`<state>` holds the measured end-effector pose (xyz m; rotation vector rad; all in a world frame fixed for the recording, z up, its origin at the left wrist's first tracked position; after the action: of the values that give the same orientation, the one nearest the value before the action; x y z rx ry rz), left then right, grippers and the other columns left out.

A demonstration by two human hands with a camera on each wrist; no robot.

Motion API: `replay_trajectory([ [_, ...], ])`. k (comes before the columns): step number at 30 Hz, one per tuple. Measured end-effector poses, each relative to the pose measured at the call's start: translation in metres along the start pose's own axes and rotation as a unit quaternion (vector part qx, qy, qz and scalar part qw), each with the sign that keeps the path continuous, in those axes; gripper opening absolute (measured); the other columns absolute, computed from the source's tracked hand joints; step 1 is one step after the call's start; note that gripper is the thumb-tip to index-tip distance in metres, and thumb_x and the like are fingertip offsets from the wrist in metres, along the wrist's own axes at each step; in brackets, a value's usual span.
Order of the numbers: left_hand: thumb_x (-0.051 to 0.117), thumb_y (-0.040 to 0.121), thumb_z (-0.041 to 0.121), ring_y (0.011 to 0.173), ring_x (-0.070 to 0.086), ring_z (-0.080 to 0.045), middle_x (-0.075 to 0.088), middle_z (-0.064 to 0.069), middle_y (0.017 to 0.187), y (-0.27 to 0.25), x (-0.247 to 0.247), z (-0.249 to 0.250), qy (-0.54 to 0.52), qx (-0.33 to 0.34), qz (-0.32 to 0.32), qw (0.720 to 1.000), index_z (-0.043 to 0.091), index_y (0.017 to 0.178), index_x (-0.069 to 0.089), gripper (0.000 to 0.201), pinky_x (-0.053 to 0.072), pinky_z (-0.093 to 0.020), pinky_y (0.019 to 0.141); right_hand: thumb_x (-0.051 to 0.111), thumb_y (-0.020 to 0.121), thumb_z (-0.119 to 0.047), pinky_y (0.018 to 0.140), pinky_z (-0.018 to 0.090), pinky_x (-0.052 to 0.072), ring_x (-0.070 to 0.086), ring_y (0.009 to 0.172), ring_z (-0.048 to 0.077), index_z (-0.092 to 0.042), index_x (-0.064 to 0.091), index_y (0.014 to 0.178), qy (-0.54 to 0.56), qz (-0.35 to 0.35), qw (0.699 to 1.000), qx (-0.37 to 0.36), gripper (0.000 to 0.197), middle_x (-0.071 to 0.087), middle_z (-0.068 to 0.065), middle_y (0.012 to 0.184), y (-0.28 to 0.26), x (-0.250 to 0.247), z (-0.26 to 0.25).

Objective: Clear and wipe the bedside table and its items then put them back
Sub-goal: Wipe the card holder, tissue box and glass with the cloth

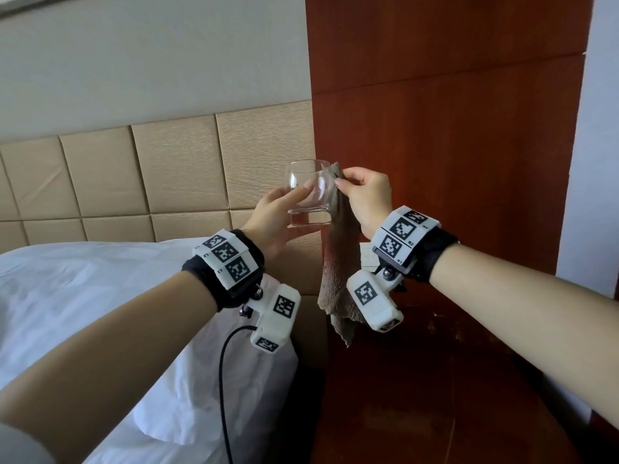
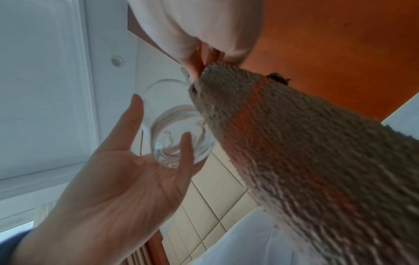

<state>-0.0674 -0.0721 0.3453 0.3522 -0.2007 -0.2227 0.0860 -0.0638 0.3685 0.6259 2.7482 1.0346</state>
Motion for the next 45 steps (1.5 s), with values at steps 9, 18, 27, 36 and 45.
replay_trajectory([
  [9, 0.060, 0.090, 0.030, 0.090, 0.063, -0.014, 0.059, -0.005, 0.107, 0.003, -0.007, -0.006, -0.042, 0.004, 0.045, 0.998, 0.006, 0.121, 0.052, 0.040, 0.059, -0.038, 0.075, 0.065, 0.084, -0.009, 0.090, 0.033, 0.052, 0.066, 0.096, 0.019, -0.006, 0.072, 0.102, -0.018, -0.002, 1.000, -0.021, 0.019, 0.072, 0.005, 0.098, 0.001, 0.001, 0.004],
  [18, 0.073, 0.080, 0.027, 0.092, 0.064, -0.020, 0.060, -0.012, 0.114, 0.008, -0.005, -0.018, -0.026, -0.026, 0.039, 0.999, 0.003, 0.135, 0.043, 0.067, 0.056, -0.027, 0.062, 0.066, 0.085, -0.012, 0.091, 0.034, 0.053, 0.066, 0.097, 0.018, -0.006, 0.071, 0.105, -0.029, -0.039, 0.998, -0.050, 0.022, 0.072, 0.006, 0.101, 0.001, 0.003, 0.001],
  [27, 0.067, 0.083, 0.024, 0.081, 0.069, -0.018, 0.068, -0.004, 0.094, 0.004, 0.026, -0.024, -0.014, -0.027, -0.046, 0.998, 0.003, 0.126, 0.054, 0.049, 0.057, -0.033, 0.072, 0.067, 0.085, -0.015, 0.088, 0.031, 0.052, 0.066, 0.095, 0.016, -0.008, 0.073, 0.101, -0.047, -0.062, 0.996, -0.039, 0.019, 0.072, 0.004, 0.099, -0.003, -0.019, 0.022],
  [36, 0.070, 0.082, 0.023, 0.079, 0.070, -0.021, 0.067, -0.010, 0.100, 0.013, 0.053, -0.047, -0.047, -0.039, -0.046, 0.997, 0.000, 0.128, 0.051, 0.055, 0.055, -0.027, 0.059, 0.065, 0.085, -0.008, 0.095, 0.034, 0.051, 0.065, 0.101, 0.019, -0.003, 0.069, 0.108, -0.084, -0.023, 0.996, -0.010, 0.023, 0.070, 0.009, 0.105, 0.004, -0.072, 0.047],
  [45, 0.074, 0.078, 0.019, 0.085, 0.068, -0.028, 0.064, -0.013, 0.101, 0.024, 0.085, -0.086, -0.083, -0.078, -0.058, 0.992, 0.001, 0.122, 0.049, 0.054, 0.055, -0.031, 0.060, 0.065, 0.085, -0.010, 0.090, 0.025, 0.046, 0.062, 0.103, 0.018, -0.005, 0.068, 0.111, -0.206, -0.030, 0.976, 0.059, 0.026, 0.069, 0.008, 0.109, -0.011, -0.136, 0.085],
])
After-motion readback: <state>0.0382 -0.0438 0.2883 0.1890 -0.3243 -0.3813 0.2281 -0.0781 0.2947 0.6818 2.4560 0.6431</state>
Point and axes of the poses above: each hand's wrist, its own y-axis towards the middle knuckle, its own x-axis out of the palm, z = x × y, the point moved 6 cm from there along y, towards the middle knuckle
